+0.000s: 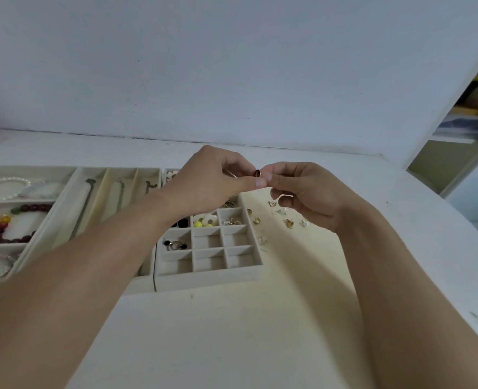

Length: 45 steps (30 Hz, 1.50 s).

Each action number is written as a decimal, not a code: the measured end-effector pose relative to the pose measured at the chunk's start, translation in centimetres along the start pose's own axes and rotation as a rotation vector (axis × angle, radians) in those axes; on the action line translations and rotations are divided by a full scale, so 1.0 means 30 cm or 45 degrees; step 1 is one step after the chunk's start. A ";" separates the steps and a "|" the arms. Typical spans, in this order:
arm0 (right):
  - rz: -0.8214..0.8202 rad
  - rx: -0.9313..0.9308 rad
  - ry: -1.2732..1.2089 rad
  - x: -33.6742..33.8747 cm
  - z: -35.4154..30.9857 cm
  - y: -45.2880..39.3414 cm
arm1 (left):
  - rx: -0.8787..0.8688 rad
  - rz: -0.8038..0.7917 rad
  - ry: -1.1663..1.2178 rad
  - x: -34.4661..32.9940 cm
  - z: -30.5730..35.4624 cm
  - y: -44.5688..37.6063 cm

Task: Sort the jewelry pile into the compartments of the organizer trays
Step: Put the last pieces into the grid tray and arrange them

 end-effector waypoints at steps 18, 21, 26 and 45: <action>0.145 -0.069 1.347 0.076 0.038 0.011 | 0.069 0.014 -0.074 0.007 -0.013 0.005; 0.152 -0.040 1.289 0.075 0.037 0.006 | 0.093 -0.010 -0.058 0.012 -0.007 0.011; 0.172 0.001 1.225 0.075 0.028 0.003 | 0.104 -0.034 -0.069 0.016 -0.003 0.020; 0.077 0.047 1.130 -0.007 0.044 0.009 | 0.081 -0.076 -0.103 0.015 -0.019 0.015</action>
Point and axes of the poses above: each hand's wrist, its own y-axis away from the middle knuckle, its own x-axis out of the back of the hand, z = x × y, the point moved 3 cm from there along -y, towards the middle knuckle, and after that the axes turned 14 degrees about z, right-handed, at the moved point
